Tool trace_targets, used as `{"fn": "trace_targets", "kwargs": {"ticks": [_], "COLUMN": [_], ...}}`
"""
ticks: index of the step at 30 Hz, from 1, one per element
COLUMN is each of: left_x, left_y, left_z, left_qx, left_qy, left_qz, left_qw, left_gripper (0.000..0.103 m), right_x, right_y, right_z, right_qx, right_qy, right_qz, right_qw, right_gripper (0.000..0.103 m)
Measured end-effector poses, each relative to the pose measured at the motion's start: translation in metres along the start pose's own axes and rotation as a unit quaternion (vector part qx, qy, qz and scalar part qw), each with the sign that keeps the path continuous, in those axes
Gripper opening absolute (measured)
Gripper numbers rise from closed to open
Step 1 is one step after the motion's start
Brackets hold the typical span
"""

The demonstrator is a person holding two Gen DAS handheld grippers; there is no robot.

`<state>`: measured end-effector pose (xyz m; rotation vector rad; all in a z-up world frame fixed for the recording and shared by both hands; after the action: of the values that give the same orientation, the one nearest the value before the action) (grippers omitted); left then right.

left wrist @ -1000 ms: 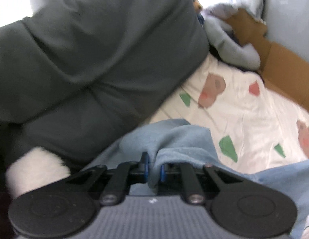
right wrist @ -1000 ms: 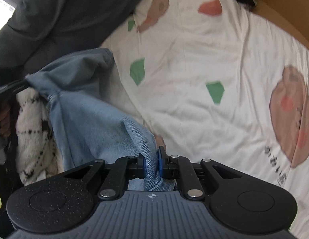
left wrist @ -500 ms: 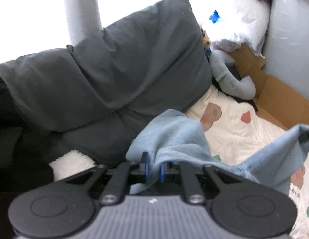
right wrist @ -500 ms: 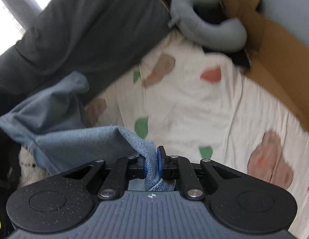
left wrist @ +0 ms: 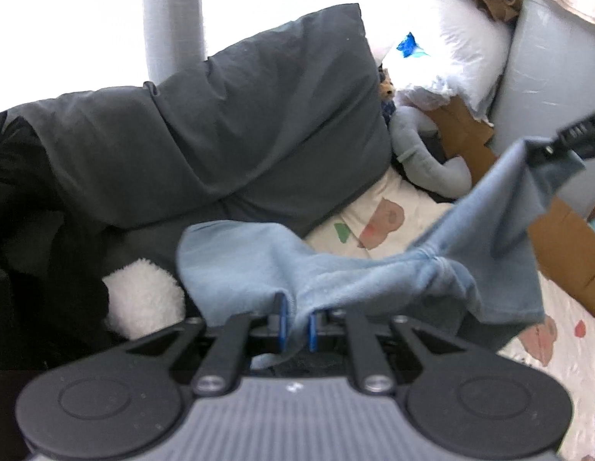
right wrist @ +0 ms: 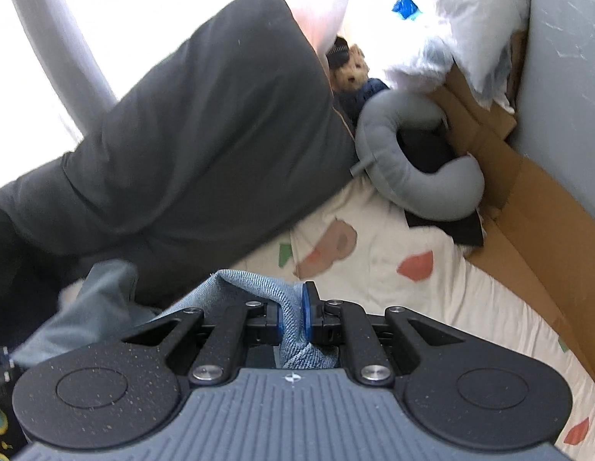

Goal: Fold clothes
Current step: 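Lift the jeans with both grippers and stretch them out over the sheet, then lay the jeans flat on the sheet and open both grippers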

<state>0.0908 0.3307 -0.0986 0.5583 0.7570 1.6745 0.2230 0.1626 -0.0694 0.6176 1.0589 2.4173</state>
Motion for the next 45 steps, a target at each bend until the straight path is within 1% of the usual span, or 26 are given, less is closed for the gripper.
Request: {"fn": "trace_targets", "kwargs": {"ticks": [6,9,11,13,15,18,22,29,33,36,40,45], "left_x": [-0.005,-0.011,-0.019,-0.030,-0.044,-0.065,-0.097,-0.156,-0.187,-0.205,-0.234,-0.266], "left_y": [0.018,0.026,0.030,0.031,0.029,0.023,0.011,-0.008,-0.020,-0.031,-0.049,-0.080], "left_z": [-0.008,-0.010,-0.013,-0.019,-0.028,-0.045,-0.070,-0.105,-0.122,-0.137,-0.161,-0.186], "left_qx": [0.003,0.003,0.006,0.012,0.023,0.044,0.073,0.117,0.142,0.161,0.195,0.223], "left_qy": [0.016,0.022,0.022,0.019,0.015,0.011,0.004,-0.018,-0.032,-0.041,-0.054,-0.063], "left_qz": [-0.014,-0.023,-0.033,-0.045,-0.061,-0.083,-0.119,-0.180,-0.209,-0.226,-0.248,-0.255], "left_qw": [0.9998,0.9995,0.9992,0.9987,0.9978,0.9955,0.9902,0.9765,0.9670,0.9599,0.9473,0.9387], "left_gripper": [0.011,0.011,0.011,0.011,0.011,0.011,0.011,0.011,0.011,0.011,0.011,0.012], "right_x": [0.023,0.036,0.045,0.049,0.046,0.026,-0.013,-0.098,-0.137,-0.157,-0.180,-0.207], "right_y": [0.006,0.015,0.024,0.029,0.027,0.020,0.013,0.017,0.018,0.017,0.015,0.009], "right_z": [0.032,0.052,0.062,0.065,0.060,0.041,0.005,-0.053,-0.086,-0.105,-0.126,-0.153], "right_qx": [-0.019,-0.039,-0.059,-0.071,-0.067,-0.051,-0.022,0.014,0.025,0.035,0.049,0.059], "right_qy": [0.007,0.012,0.017,0.028,0.036,0.035,0.035,0.001,-0.020,-0.033,-0.047,-0.071], "right_qz": [0.015,0.026,0.042,0.046,0.043,0.034,0.015,-0.034,-0.050,-0.057,-0.068,-0.077], "right_qw": [1.000,0.999,0.997,0.996,0.996,0.997,0.999,0.999,0.998,0.997,0.995,0.993], "right_gripper": [0.008,0.008,0.008,0.008,0.008,0.008,0.008,0.008,0.008,0.007,0.008,0.008]}}
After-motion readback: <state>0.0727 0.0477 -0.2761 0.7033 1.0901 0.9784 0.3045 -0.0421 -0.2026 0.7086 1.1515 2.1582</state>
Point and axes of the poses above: each gripper's, at about its wrist camera, not at the fingertips, and y roughly against the way its jaws point, x to its left, z to its top, the point moved 9 cm from there along -y, roughly the way its jaws point, and after that the axes turned 1 degree about z, right-handed, at the moved point
